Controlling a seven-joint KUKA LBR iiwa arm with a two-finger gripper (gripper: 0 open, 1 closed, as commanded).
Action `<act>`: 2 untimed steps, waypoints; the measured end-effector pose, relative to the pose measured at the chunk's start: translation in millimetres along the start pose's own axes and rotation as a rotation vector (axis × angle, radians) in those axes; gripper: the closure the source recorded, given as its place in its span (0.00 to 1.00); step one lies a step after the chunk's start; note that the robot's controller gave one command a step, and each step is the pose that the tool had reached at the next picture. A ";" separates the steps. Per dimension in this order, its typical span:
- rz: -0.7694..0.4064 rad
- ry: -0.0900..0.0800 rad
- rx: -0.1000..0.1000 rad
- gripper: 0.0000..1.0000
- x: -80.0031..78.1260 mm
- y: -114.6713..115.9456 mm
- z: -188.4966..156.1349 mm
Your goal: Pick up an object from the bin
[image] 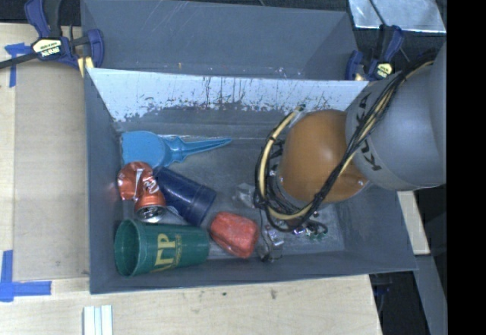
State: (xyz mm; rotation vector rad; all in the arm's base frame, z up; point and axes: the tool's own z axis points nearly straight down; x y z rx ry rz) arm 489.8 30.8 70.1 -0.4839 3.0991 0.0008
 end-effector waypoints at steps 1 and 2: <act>0.001 -0.004 0.003 0.00 -12.4 15.5 0.0; -0.041 -0.004 0.003 0.00 -23.2 47.1 -0.1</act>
Offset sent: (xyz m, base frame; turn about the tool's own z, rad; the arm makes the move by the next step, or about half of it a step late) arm 0.0069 0.0627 0.0001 -0.0549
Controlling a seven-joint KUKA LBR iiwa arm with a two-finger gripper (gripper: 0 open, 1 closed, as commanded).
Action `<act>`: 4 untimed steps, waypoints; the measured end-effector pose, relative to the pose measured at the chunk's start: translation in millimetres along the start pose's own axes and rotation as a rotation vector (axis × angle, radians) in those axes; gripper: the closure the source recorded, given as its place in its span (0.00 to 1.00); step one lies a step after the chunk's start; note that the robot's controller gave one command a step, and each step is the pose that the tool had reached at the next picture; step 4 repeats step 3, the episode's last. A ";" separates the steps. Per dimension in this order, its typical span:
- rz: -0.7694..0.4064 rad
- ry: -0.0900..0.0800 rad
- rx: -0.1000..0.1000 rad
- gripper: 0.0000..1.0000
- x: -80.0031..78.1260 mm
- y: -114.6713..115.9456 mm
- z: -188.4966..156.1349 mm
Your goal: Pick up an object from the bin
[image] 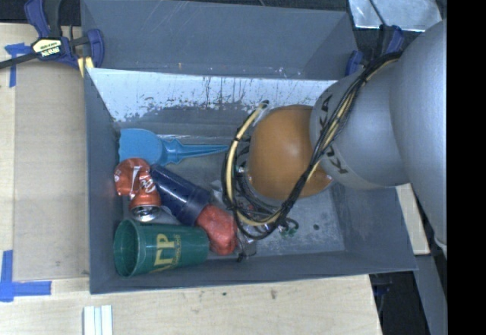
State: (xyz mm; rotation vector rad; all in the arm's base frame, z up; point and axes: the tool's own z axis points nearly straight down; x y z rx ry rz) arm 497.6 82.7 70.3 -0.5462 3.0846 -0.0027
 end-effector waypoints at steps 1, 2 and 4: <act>-0.030 -0.002 -0.001 0.00 -7.9 21.6 0.2; -0.061 -0.003 0.003 1.00 -24.7 32.5 0.3; -0.061 -0.003 0.003 1.00 -24.7 32.5 0.3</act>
Offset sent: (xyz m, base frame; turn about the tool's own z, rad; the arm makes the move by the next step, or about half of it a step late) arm 0.0108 0.0410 -0.0003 -0.0644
